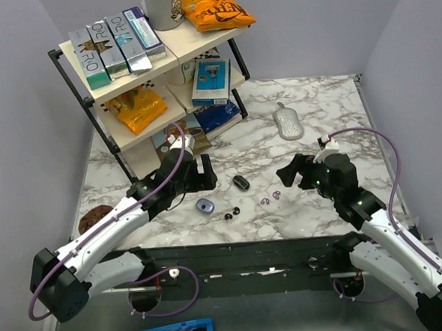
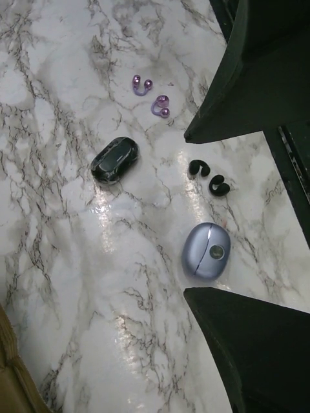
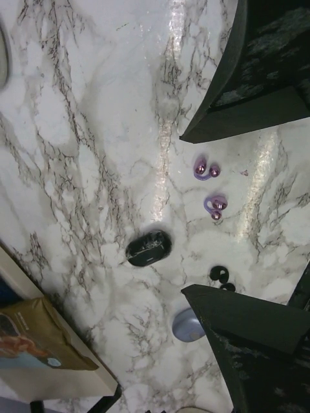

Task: Insert the wireless bluetooth earbuds into the charging case
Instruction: Pick up the charging case at the center of the board.

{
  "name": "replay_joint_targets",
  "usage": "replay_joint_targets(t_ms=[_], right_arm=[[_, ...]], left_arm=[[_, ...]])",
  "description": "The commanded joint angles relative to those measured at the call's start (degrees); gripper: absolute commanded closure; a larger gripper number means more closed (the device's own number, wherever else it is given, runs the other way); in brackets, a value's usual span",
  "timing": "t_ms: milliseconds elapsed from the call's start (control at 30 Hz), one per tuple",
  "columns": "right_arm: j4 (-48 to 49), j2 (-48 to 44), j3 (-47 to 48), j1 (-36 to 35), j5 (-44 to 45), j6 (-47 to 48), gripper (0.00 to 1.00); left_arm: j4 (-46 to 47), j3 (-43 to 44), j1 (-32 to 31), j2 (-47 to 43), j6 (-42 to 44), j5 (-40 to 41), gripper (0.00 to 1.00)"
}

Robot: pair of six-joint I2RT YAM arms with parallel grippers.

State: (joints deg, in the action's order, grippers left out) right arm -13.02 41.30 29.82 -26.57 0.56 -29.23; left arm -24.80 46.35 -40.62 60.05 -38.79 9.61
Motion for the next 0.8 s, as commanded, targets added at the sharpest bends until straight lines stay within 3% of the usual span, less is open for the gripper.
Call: replay_joint_targets(t_ms=[0, 167, 300, 433, 767], right_arm=[[-1.0, -2.4, 2.0, -0.3, -3.1, 2.4, 0.00], [-3.0, -3.3, 4.8, -0.3, -4.2, 4.0, 0.00], [-4.9, -3.1, 6.1, -0.3, -5.1, 4.9, 0.00], [-5.3, -2.9, 6.0, -0.3, -5.1, 5.1, 0.00], [-7.0, -5.5, 6.1, -0.3, -4.2, 4.5, 0.00]], left_arm=[[4.1, 0.2, -0.4, -2.7, 12.2, -6.6, 0.01], [-0.7, 8.0, -3.2, 9.4, 18.5, -9.2, 0.01], [-5.5, 14.3, -9.0, 18.5, 22.2, -2.5, 0.01], [-4.0, 15.5, -9.3, 21.0, 22.1, -2.4, 0.01], [-6.9, 17.7, -9.5, 23.9, 32.4, -5.4, 0.01]])
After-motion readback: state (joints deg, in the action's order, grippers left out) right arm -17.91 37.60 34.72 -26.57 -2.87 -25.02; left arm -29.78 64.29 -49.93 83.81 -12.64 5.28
